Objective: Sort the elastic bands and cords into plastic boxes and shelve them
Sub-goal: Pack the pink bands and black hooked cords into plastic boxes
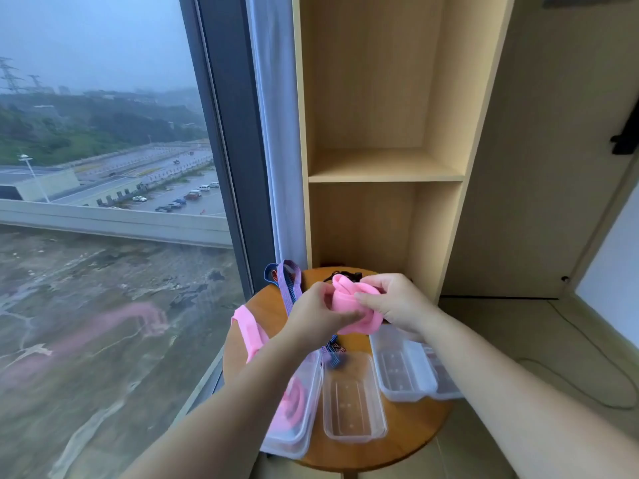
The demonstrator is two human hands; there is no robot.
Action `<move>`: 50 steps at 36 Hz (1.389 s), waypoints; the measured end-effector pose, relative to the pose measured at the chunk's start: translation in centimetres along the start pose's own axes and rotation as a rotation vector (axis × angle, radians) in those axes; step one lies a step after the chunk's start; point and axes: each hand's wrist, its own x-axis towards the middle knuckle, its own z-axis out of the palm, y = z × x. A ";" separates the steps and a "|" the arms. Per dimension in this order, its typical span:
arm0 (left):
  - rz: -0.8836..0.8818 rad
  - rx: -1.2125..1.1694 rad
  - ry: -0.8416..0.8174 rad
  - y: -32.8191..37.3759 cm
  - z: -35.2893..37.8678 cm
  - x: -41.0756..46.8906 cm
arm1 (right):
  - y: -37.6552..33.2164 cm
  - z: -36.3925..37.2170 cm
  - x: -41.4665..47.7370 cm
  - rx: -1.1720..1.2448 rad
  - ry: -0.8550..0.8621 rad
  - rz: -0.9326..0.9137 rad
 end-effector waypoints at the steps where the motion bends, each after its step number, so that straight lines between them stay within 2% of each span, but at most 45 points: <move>1: -0.021 -0.011 0.010 -0.2 0.5 -0.3 | 0.4 0.1 -0.2 0.017 -0.013 0.032; 4: -0.061 -0.002 0.048 -1.1 2.4 -1.7 | 1.9 0.2 -1.1 0.057 -0.104 0.128; 8: -0.094 -0.024 0.106 -2.7 4.8 -3.8 | 4.5 0.4 -1.5 0.005 -0.085 0.173; 11: -0.138 -0.064 0.066 -3.7 6.2 -5.2 | 6.4 0.7 -1.5 -0.020 -0.106 0.214; 15: -0.163 0.006 0.042 -4.6 7.5 -6.9 | 8.2 1.1 -1.3 -0.039 -0.157 0.269; 19: -0.091 0.055 0.073 -5.8 9.2 -9.0 | 9.8 1.6 -0.7 -0.160 -0.169 0.285; 27: -0.026 0.280 -0.042 -8.7 10.8 -11.7 | 12.4 3.4 0.7 -0.214 -0.201 0.337; 33: 0.047 0.454 -0.031 -9.6 11.2 -11.6 | 14.0 5.0 1.6 -0.277 -0.223 0.350; 38: 0.087 0.511 -0.043 -10.5 11.8 -11.7 | 16.0 5.8 1.5 -0.325 -0.244 0.368; 42: 0.135 0.627 -0.045 -11.5 12.3 -11.6 | 17.1 6.6 1.0 -0.542 -0.305 0.326; 45: 0.087 0.677 -0.116 -11.6 12.5 -11.4 | 17.3 6.8 0.8 -0.663 -0.345 0.279; 50: 0.042 0.752 -0.170 -12.3 12.8 -11.2 | 17.1 6.3 1.0 -0.874 -0.338 0.075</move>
